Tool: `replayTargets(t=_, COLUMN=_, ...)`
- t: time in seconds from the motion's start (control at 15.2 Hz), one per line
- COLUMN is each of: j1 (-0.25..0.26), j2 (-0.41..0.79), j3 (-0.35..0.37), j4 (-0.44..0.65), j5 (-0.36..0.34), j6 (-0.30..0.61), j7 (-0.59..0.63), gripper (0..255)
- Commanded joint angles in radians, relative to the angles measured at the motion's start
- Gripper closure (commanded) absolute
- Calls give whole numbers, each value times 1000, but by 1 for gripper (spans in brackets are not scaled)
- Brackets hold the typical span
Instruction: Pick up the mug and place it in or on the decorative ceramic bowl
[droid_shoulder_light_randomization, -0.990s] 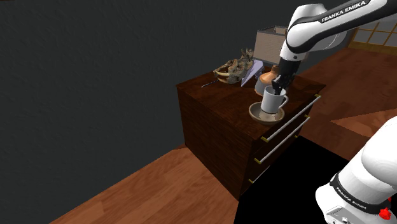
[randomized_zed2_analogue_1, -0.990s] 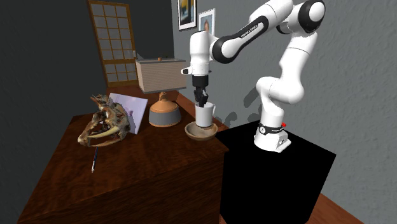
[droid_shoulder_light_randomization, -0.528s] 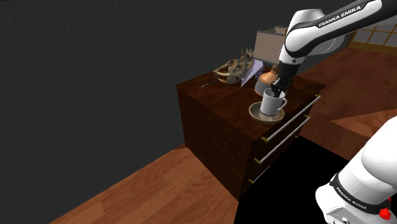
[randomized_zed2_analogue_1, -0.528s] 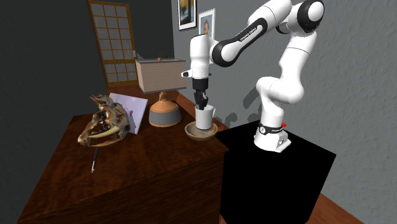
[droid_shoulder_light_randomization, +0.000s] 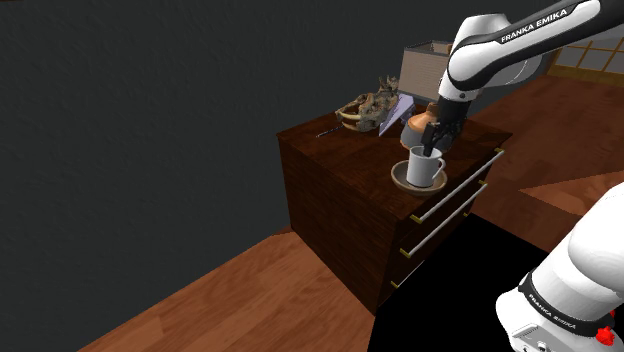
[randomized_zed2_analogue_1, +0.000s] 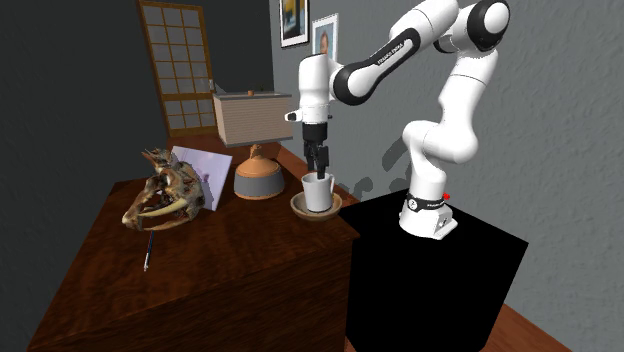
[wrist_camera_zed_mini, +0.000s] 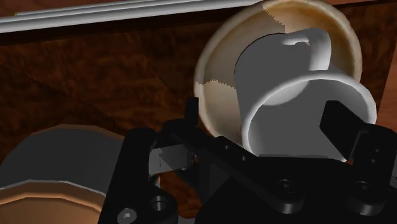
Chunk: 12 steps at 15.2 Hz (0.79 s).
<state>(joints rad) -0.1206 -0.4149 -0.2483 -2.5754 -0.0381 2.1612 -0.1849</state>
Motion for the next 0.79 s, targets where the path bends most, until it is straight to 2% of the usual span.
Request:
replayTargets(t=0.0, j1=0, j2=0, j3=0, j4=0, j5=0, j6=0, j7=0, gripper=0)
replayTargets(t=0.26, j1=-5, j2=-54, j3=9, j4=90, j5=-6, j6=-142, j7=7, gripper=0)
replayTargets(t=0.73, j1=-5, j2=-54, j3=9, j4=90, j5=-6, j6=-143, j7=7, gripper=0)
